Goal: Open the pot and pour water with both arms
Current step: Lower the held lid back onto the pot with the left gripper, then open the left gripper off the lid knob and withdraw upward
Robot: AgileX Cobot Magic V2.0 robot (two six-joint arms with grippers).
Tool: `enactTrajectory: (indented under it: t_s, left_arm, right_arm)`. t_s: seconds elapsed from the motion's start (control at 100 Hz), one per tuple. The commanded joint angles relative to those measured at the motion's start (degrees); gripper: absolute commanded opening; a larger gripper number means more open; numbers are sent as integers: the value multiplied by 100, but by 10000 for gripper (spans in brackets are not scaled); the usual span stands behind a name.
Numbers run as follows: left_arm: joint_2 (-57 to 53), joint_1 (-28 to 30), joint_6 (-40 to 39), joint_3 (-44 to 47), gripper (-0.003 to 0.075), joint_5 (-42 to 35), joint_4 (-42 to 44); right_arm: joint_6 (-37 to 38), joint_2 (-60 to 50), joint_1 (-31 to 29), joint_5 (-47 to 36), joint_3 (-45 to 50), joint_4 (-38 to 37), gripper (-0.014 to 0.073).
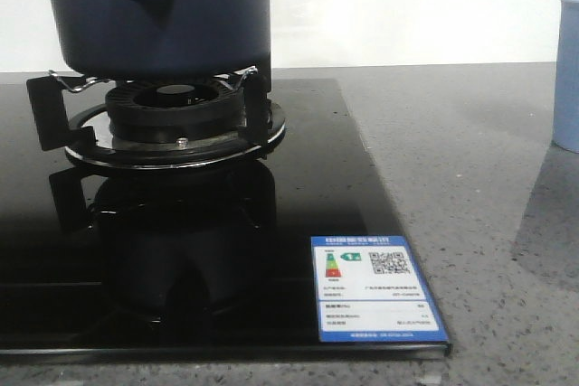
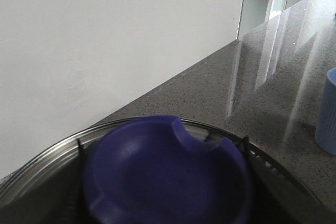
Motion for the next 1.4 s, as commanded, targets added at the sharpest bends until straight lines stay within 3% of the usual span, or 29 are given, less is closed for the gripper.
enactTrajectory:
  t_s: [0.0, 0.12, 0.29, 0.38, 0.54, 0.77, 1.02, 1.2, 1.39]
  left_arm:
    - [-194, -12, 4, -186, 526, 97, -486]
    - [-237, -12, -22, -195, 652, 113, -515]
    - [-595, -12, -22, -195, 582, 293, -515]
    - [-879, -12, -22, -195, 418, 239, -515]
    - [-1417, -12, -22, -195, -22, -33, -515]
    - [-2858, -12, -186, 381, -20, -130, -508]
    - [-4910, -12, -788, 2611, -20, -647, -303]
    - [-6007, -12, -801, 3809, -20, -698, -315]
    - [-6623, -12, -801, 4076, -19, -782, -315]
  right_arm:
    - [-40, 31, -25, -261, -189, 200, -66]
    - [-40, 31, -25, -261, -189, 200, -65]
    - [-40, 31, -25, -209, -189, 200, -65]
    - [-40, 31, -25, -102, -189, 200, -66]
    - [-51, 31, -25, -55, -189, 200, -66]
    - [-161, -136, 74, -82, -150, -337, -66]
    - [-165, -1157, 335, -1058, 208, -1354, -66]
    - [-165, -1853, 335, -1161, 682, -1351, -66]
    - [-165, -2495, 335, -1209, 962, -1003, -66]
